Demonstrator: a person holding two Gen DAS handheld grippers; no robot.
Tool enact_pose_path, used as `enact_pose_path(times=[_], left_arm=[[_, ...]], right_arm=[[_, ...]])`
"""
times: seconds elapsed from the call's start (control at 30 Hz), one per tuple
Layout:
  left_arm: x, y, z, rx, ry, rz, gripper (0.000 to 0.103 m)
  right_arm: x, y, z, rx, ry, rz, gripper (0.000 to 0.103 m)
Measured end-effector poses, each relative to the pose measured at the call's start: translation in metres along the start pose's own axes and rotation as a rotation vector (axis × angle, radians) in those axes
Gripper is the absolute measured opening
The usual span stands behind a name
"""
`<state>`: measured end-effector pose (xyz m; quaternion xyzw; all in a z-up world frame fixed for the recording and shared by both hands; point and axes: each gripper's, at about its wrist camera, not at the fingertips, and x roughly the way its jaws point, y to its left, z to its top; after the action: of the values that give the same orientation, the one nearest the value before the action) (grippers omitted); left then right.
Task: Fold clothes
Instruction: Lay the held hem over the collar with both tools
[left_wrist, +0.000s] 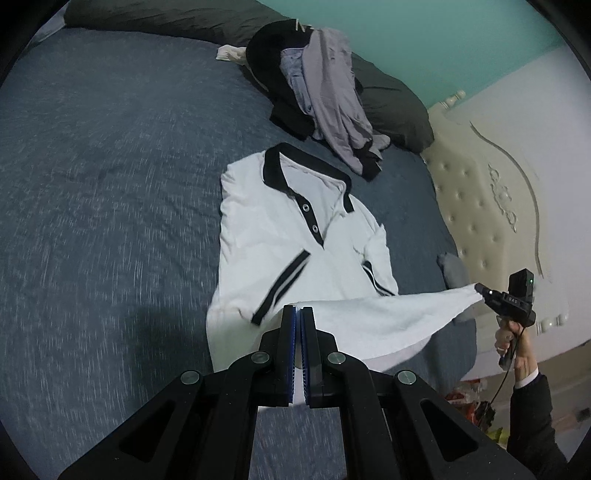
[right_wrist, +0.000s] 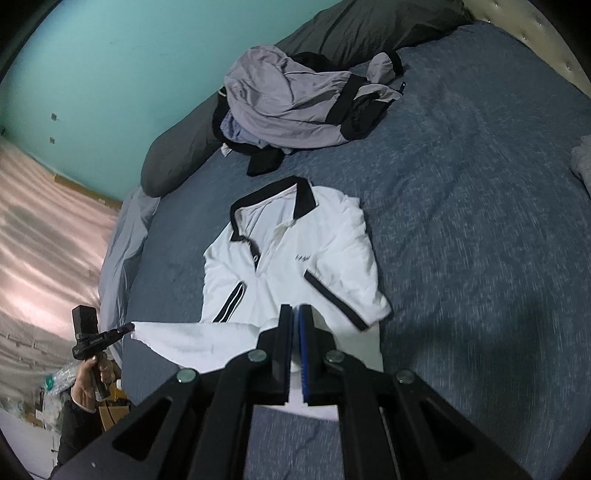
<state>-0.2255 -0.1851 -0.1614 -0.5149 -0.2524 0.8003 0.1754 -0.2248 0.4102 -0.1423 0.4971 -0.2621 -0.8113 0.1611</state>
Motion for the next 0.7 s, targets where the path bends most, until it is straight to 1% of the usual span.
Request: enact_pose_path(times=[0.33, 0.6, 0.7], left_arm=[[0.038, 0.023, 0.056, -0.023, 0.006, 0.024, 0.003], [0.066, 0.038, 0.103, -0.04, -0.014, 0.008, 0.003], [0.078, 0.042, 0.117, -0.044, -0.012, 0.015, 0.003]], right_arm=[[0.046, -0.018, 0.06, 0.024, 0.0, -0.029, 0.003], [0.081, -0.026, 0.098, 0.026, -0.003, -0.039, 0.003], [0.093, -0.031, 0.113, 0.034, -0.008, -0.038, 0.003]])
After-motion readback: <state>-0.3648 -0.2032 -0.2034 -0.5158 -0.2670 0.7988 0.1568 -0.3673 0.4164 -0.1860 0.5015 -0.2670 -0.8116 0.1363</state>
